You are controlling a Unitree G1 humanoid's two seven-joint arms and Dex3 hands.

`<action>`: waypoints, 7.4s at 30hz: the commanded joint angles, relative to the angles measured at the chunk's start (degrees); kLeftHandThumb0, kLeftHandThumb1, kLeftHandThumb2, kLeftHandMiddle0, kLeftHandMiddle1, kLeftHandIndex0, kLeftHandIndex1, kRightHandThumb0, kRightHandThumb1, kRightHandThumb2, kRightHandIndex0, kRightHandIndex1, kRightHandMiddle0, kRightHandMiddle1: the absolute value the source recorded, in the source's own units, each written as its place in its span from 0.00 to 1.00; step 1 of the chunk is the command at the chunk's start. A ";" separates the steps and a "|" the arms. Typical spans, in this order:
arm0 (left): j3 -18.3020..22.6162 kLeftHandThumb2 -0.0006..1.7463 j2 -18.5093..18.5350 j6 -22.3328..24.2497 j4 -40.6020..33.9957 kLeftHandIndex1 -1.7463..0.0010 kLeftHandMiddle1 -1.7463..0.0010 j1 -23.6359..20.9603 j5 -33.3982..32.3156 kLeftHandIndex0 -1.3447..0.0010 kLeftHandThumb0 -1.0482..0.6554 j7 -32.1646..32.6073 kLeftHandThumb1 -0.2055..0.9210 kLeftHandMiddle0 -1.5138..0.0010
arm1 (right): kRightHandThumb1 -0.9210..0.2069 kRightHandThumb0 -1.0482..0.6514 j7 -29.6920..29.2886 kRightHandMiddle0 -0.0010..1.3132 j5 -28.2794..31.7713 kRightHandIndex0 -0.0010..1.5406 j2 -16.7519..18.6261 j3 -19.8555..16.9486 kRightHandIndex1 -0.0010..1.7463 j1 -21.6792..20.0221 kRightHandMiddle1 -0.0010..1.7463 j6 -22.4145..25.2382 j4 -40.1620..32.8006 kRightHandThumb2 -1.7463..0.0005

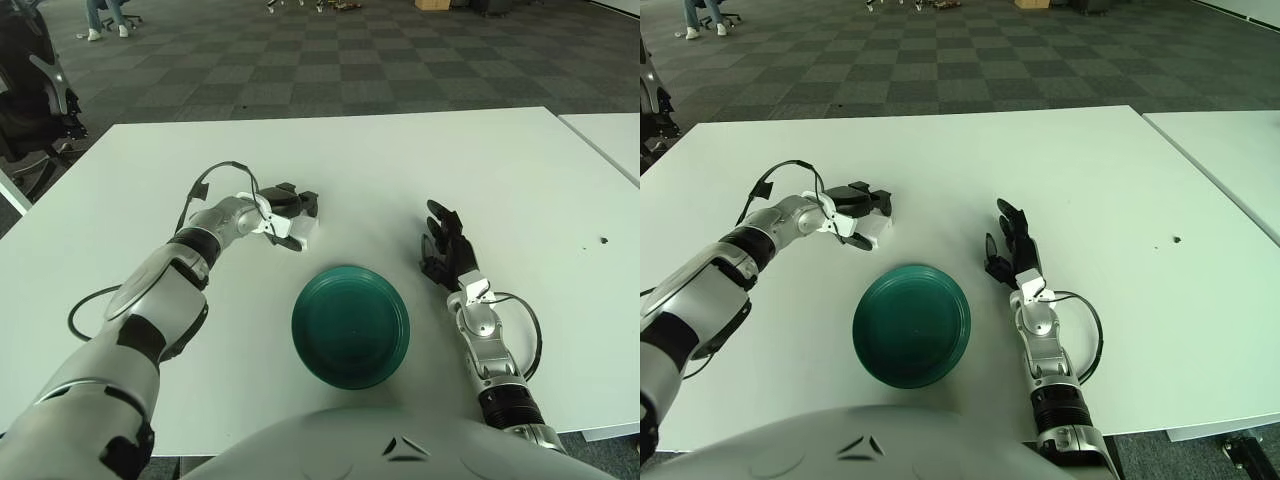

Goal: Put the charger into the plate.

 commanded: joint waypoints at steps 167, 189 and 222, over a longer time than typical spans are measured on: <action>4.54 0.25 5.01 0.24 -75.98 0.54 0.82 25.53 0.35 1.00 0.07 -39.72 1.00 0.83 | 0.00 0.30 -0.36 0.00 -3.42 0.27 1.74 3.65 0.03 12.12 0.43 19.64 -2.39 0.44; 19.55 0.31 13.06 -1.64 -80.82 0.99 1.00 30.99 -18.72 1.00 0.00 -38.97 1.00 1.00 | 0.00 0.26 0.65 0.00 -1.80 0.24 1.98 3.09 0.01 11.85 0.43 19.25 -1.72 0.46; 41.45 0.48 -18.40 9.86 -75.03 0.99 1.00 63.37 -49.81 0.99 0.00 -5.13 1.00 1.00 | 0.00 0.26 2.06 0.00 -0.35 0.16 1.21 1.36 0.00 9.84 0.37 14.73 5.93 0.51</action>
